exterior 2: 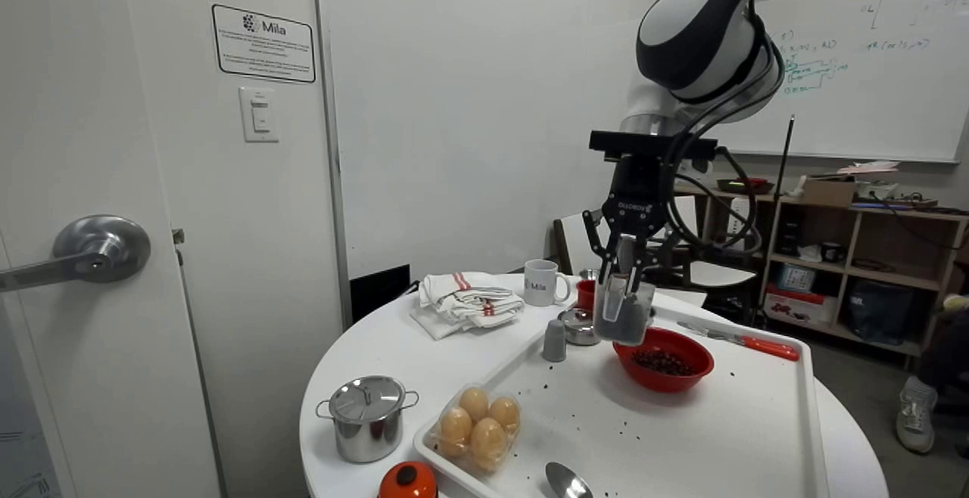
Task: Pour some contents of the jug into the red bowl
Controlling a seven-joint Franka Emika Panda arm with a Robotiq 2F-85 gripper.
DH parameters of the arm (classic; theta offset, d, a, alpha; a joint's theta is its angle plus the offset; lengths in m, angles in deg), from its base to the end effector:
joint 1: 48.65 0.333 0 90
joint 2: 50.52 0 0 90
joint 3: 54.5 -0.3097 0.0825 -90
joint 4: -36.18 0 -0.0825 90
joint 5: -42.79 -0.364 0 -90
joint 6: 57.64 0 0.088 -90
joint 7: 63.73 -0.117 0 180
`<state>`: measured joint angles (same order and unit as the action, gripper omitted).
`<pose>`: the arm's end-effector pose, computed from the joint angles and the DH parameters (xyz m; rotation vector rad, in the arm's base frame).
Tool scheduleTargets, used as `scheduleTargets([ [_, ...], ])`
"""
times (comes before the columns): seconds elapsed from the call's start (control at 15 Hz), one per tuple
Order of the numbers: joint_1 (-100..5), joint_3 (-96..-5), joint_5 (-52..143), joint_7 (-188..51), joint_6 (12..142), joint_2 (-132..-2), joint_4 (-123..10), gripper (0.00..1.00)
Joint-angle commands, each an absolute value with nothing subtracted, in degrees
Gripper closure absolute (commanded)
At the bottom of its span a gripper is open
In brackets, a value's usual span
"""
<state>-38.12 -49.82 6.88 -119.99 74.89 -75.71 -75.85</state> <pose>0.5912 0.0780 0.2469 -2.2144 1.7209 0.3851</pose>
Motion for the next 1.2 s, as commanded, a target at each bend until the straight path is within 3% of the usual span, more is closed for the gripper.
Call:
scheduleTargets([
  [0.0, -37.44, -52.51, 8.48, -123.22, 87.54, -77.14, -79.74, 0.89],
  [0.47, -34.57, -52.63, 13.65, -130.46, 101.89, -82.59, -82.29, 0.89],
  [1.0, -34.71, -52.15, 20.12, -137.64, 99.04, -88.02, -80.41, 0.89],
  [1.07, -34.98, -52.26, 20.18, -137.87, 98.98, -88.56, -80.18, 0.48],
  [1.13, -35.31, -52.36, 20.20, -138.01, 98.81, -88.97, -79.98, 0.46],
])
